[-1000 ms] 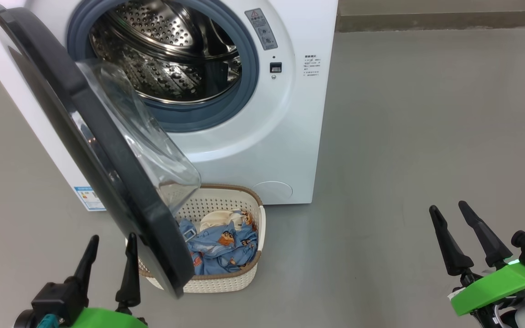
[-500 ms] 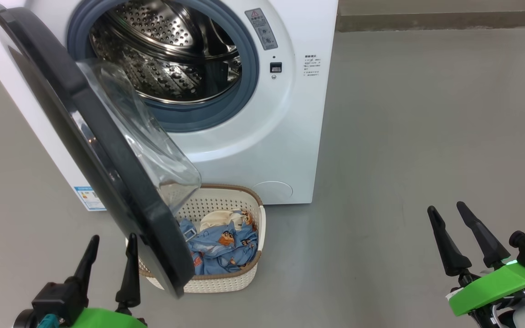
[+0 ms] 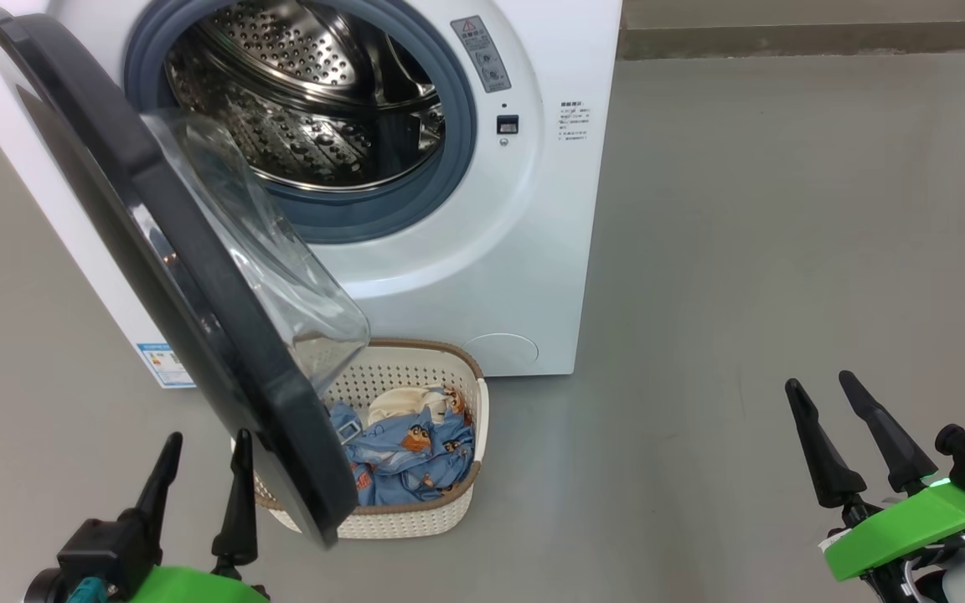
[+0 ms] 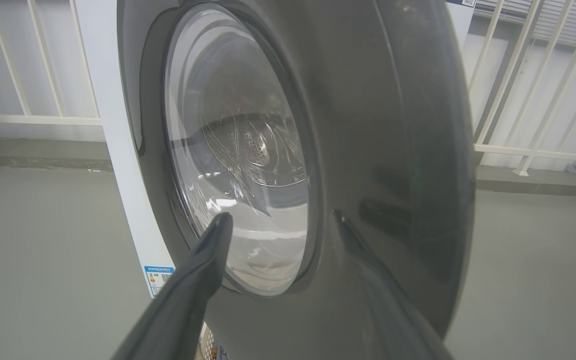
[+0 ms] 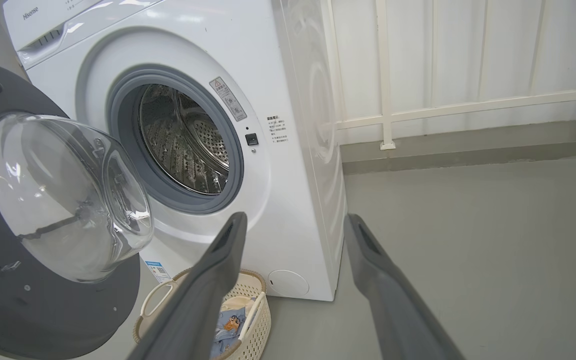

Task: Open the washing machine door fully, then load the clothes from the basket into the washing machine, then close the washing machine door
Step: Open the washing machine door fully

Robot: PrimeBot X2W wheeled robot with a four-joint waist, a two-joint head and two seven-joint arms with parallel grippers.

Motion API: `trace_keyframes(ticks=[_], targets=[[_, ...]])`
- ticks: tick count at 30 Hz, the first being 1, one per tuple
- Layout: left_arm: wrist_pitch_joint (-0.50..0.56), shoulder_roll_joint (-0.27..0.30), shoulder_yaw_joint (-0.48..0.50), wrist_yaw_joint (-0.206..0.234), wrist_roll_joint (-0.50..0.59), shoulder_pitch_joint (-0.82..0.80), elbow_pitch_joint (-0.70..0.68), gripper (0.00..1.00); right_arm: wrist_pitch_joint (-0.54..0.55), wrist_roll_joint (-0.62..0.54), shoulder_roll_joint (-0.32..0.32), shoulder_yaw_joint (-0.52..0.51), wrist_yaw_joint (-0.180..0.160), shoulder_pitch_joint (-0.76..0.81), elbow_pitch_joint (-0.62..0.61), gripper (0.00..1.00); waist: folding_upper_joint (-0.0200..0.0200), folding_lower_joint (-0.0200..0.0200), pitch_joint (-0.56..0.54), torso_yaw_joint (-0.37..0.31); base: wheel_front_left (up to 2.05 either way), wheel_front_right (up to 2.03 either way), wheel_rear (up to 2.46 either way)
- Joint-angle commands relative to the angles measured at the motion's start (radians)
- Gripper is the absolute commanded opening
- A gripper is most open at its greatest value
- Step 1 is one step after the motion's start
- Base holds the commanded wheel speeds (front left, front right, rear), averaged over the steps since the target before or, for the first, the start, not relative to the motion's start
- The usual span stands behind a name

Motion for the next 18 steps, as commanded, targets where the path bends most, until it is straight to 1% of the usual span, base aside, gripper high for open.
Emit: trace_keyframes(ticks=[1, 3, 4, 5, 6, 7, 12, 18], targets=[[-0.006, 0.021, 0.032, 0.005, -0.009, -0.027, -0.027, 1.0, 0.001, -0.01, -0.012, 0.013, 0.002, 0.004, -0.026, 1.0, 0.0, 0.0, 0.0, 0.0, 0.0, 0.0, 0.0], [-0.006, 0.022, 0.032, 0.005, -0.009, -0.027, -0.027, 0.99, 0.002, -0.01, -0.012, 0.013, 0.002, 0.004, -0.026, 1.0, 0.0, 0.0, 0.001, 0.001, 0.0, 0.0, 0.0], [-0.006, 0.022, 0.032, 0.006, -0.009, -0.028, -0.028, 0.9, 0.002, -0.009, -0.012, 0.013, 0.002, 0.004, -0.026, 1.0, 0.0, 0.0, 0.001, 0.001, 0.0, 0.0, 0.0], [-0.006, 0.023, 0.032, 0.006, -0.009, -0.029, -0.028, 0.64, 0.002, -0.009, -0.012, 0.013, 0.002, 0.005, -0.027, 1.0, 0.0, 0.0, 0.001, 0.001, 0.0, 0.0, 0.0], [-0.006, 0.023, 0.031, 0.006, -0.009, -0.03, -0.028, 0.42, 0.002, -0.009, -0.012, 0.012, 0.002, 0.005, -0.026, 1.0, 0.0, 0.0, 0.001, 0.002, 0.0, 0.0, 0.0], [-0.006, 0.023, 0.031, 0.007, -0.009, -0.03, -0.029, 0.0, 0.002, -0.007, -0.011, 0.012, 0.002, 0.005, -0.027, 1.0, 0.0, 0.0, 0.001, 0.002, 0.0, 0.0, 0.0], [-0.006, 0.022, 0.039, 0.01, -0.011, -0.036, -0.044, 0.0, 0.002, -0.004, -0.007, 0.012, 0.002, 0.007, -0.028, 1.0, 0.0, 0.0, 0.003, 0.005, 0.0, 0.0, 0.0], [-0.006, 0.019, 0.049, 0.023, 0.008, -0.048, -0.102, 0.0, 0.002, -0.005, -0.003, 0.012, 0.002, 0.007, -0.027, 1.0, 0.0, 0.0, 0.005, 0.008, 0.0, 0.0, 0.0]])
